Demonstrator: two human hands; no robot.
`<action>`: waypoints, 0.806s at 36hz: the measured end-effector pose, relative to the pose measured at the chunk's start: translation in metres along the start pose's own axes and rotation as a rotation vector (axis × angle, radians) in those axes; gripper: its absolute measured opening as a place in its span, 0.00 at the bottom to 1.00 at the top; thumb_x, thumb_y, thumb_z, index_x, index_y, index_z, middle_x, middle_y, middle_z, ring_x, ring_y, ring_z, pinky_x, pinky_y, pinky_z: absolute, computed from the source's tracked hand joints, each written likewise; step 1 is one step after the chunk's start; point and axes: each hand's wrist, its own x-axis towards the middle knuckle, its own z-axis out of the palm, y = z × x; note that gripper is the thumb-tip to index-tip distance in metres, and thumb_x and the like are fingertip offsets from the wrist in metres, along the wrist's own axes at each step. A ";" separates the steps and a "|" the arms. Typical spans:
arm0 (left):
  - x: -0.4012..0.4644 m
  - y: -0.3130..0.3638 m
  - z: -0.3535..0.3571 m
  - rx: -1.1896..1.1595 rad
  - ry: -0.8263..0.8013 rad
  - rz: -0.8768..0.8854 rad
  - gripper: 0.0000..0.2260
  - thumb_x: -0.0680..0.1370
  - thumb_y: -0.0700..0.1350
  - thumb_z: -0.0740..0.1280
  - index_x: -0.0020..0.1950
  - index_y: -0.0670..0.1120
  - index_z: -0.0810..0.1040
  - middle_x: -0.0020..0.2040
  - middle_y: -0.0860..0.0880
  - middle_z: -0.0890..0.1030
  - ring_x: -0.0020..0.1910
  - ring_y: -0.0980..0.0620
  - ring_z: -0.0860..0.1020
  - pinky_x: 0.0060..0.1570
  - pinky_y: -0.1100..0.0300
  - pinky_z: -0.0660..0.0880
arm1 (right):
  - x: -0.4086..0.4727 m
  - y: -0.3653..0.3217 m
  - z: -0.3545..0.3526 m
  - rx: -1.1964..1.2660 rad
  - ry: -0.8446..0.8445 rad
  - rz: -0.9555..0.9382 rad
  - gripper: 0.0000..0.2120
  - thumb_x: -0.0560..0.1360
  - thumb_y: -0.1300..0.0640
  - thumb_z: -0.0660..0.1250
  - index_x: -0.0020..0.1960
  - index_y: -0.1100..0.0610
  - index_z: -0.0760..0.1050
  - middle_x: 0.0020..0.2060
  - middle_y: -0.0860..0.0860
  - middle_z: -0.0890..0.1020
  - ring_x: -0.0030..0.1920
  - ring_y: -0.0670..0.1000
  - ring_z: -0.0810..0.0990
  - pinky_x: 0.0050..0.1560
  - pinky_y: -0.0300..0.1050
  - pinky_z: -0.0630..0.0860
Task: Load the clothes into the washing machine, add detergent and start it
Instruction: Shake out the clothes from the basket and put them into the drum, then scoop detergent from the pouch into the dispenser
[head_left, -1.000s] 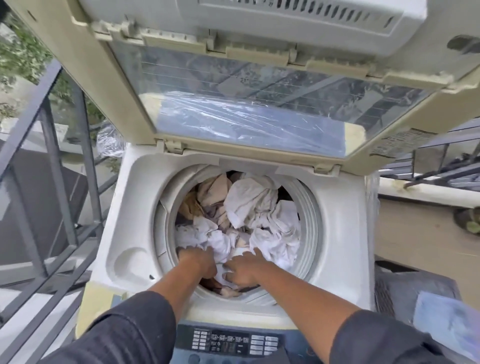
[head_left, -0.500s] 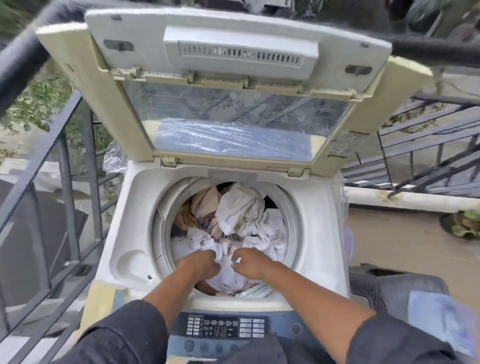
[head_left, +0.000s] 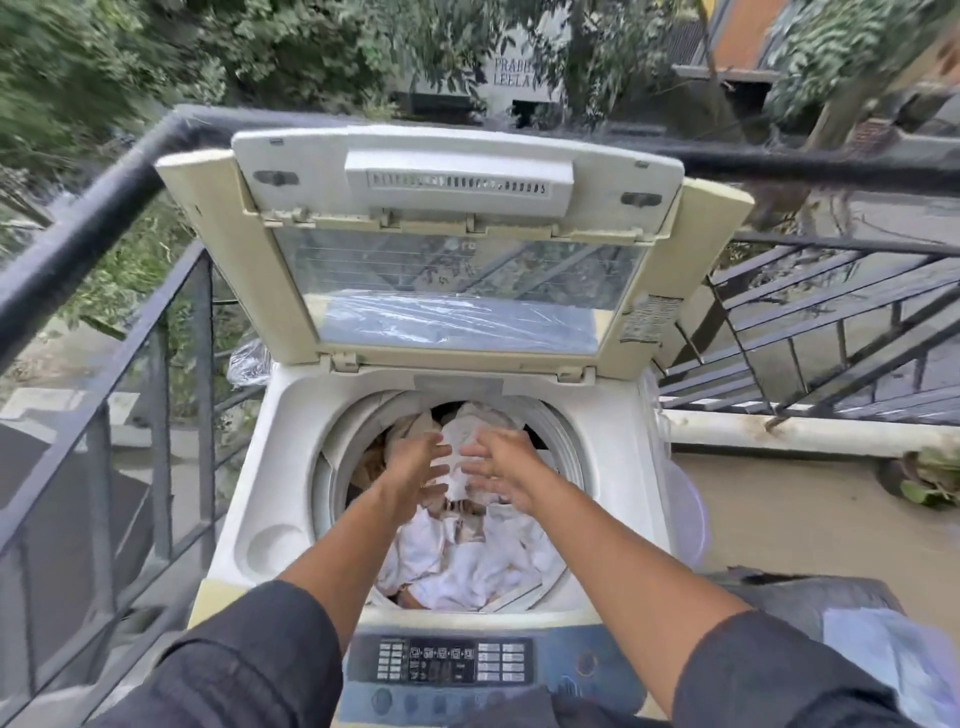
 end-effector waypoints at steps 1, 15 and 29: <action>0.003 0.006 0.000 -0.052 0.003 0.009 0.12 0.87 0.50 0.60 0.64 0.46 0.77 0.61 0.48 0.80 0.55 0.46 0.78 0.56 0.48 0.76 | 0.005 -0.006 0.001 0.059 -0.005 -0.002 0.08 0.85 0.53 0.61 0.61 0.55 0.73 0.58 0.57 0.84 0.44 0.53 0.83 0.44 0.50 0.79; 0.039 0.057 0.007 -0.665 -0.064 0.047 0.26 0.88 0.55 0.57 0.85 0.46 0.60 0.83 0.44 0.64 0.80 0.42 0.66 0.75 0.45 0.68 | 0.034 -0.050 0.012 0.663 0.030 0.054 0.16 0.84 0.47 0.62 0.64 0.58 0.71 0.69 0.60 0.76 0.64 0.62 0.77 0.66 0.61 0.74; 0.038 0.053 0.016 -0.681 -0.046 0.044 0.31 0.86 0.60 0.59 0.84 0.44 0.60 0.82 0.44 0.64 0.80 0.43 0.66 0.73 0.48 0.71 | 0.043 -0.036 0.005 0.760 -0.003 0.056 0.14 0.81 0.48 0.67 0.54 0.60 0.76 0.57 0.58 0.80 0.68 0.60 0.78 0.66 0.56 0.74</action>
